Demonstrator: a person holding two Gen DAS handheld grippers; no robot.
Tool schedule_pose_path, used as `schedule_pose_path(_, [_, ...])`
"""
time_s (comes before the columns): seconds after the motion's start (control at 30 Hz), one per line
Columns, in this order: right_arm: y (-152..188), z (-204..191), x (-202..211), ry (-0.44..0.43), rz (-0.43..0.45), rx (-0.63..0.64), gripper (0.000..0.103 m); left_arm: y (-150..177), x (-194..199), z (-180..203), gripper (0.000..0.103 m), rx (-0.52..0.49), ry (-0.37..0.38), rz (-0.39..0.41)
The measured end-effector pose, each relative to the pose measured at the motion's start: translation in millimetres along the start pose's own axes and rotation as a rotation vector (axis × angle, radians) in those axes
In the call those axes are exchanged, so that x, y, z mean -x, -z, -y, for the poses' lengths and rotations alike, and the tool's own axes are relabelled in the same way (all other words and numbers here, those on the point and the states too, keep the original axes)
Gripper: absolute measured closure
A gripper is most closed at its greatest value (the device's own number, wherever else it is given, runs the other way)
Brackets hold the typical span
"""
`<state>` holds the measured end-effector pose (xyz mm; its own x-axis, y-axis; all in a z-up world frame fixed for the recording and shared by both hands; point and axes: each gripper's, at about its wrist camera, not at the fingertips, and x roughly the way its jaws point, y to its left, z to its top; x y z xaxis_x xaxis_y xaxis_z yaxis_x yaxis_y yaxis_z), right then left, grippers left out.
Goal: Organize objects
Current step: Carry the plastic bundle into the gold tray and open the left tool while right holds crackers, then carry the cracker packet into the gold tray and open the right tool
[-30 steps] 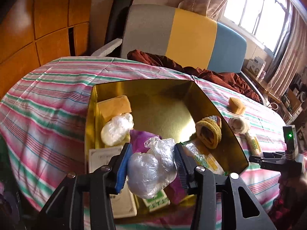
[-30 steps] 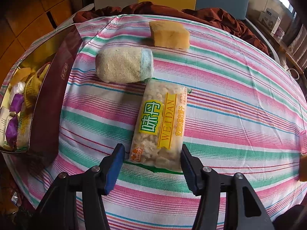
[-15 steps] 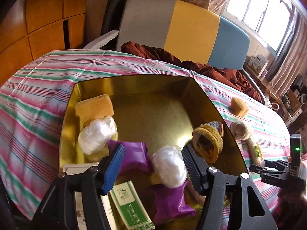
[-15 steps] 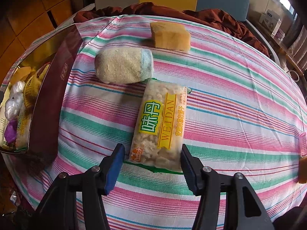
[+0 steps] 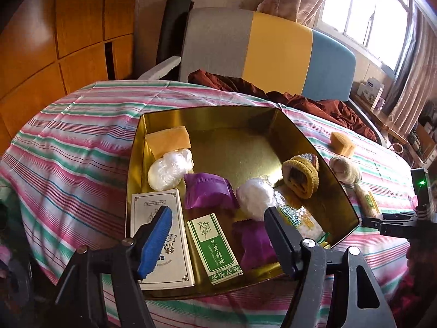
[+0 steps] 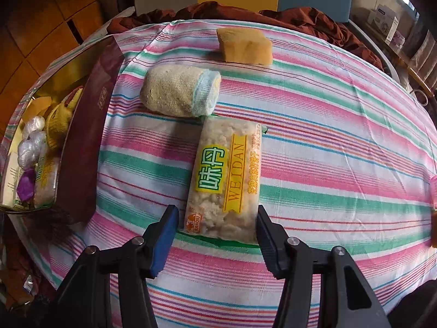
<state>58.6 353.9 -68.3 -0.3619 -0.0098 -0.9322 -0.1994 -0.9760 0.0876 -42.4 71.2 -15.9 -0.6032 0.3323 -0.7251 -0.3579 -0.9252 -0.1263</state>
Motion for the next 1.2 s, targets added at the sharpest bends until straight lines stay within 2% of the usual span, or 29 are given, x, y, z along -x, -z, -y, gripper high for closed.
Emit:
schedule_pose_path(0.03, [0, 3, -1, -0.025, 0.0, -0.013, 0.048, 0, 2, 0, 0.032, -0.002, 0.002, 0.006])
schedule_pose_path(0.07, [1, 3, 0, -0.042, 0.0, -0.021, 0.055, 0, 4, 0, 0.032, -0.003, 0.005, 0.01])
schedule_pose_path(0.17, [10, 1, 6, -0.098, 0.001, -0.046, 0.054, 0, 7, 1, 0.031, -0.005, 0.015, 0.017])
schedule_pose_path(0.47, [25, -1, 8, -0.092, -0.011, -0.047, 0.055, 5, 7, 4, 0.031, 0.004, 0.047, 0.01])
schedule_pose_path(0.73, [34, -6, 29, -0.154, 0.034, -0.069, 0.055, 5, 9, 7, 0.031, 0.003, 0.06, 0.014])
schedule_pose_path(0.9, [13, -25, 48, -0.183, 0.093, -0.011, 0.055, 4, 11, 6, 0.031, 0.005, 0.06, 0.019])
schedule_pose_path(1.03, [-12, -60, 61, -0.215, 0.133, 0.082, 0.055, 4, 15, 1, 0.03, 0.014, 0.057, 0.021])
schedule_pose_path(1.2, [-46, -114, 53, -0.243, 0.151, 0.209, 0.055, 6, 19, -10, 0.028, 0.037, 0.048, 0.028])
